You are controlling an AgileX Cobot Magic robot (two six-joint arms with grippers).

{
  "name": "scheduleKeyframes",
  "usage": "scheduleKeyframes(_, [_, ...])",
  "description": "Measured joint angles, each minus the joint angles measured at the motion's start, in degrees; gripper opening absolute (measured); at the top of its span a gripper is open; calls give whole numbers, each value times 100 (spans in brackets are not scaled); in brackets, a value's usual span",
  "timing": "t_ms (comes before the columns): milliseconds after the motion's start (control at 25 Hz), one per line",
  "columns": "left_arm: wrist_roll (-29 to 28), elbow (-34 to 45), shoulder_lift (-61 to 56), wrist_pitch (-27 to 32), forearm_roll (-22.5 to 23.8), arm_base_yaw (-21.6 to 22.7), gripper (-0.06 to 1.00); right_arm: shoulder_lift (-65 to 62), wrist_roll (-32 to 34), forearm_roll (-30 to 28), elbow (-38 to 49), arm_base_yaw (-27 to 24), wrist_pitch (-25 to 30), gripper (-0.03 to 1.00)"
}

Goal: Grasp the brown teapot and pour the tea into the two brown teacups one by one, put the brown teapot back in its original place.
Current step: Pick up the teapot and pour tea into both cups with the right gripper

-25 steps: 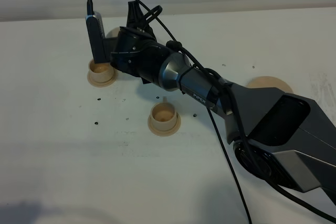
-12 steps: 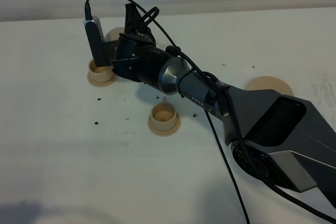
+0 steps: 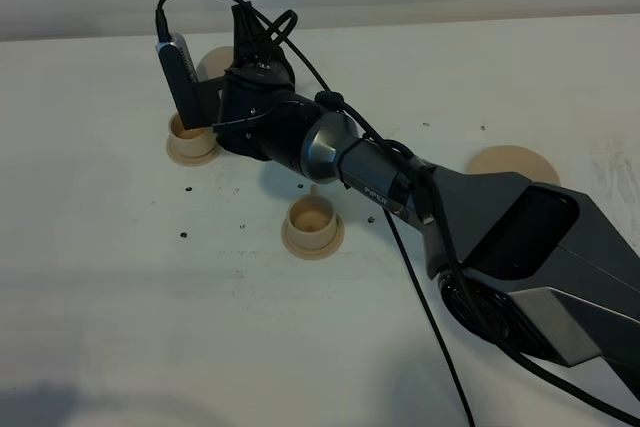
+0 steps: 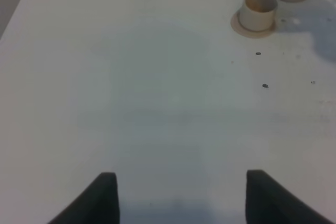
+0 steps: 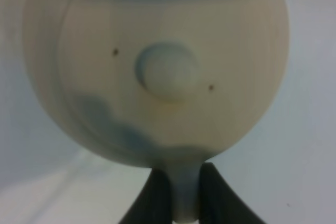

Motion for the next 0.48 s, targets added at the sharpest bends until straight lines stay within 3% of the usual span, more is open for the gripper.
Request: scheduleKeyframes(480, [0,0,0,0,0,0,52,133,-223,-375,0,0,-142,13])
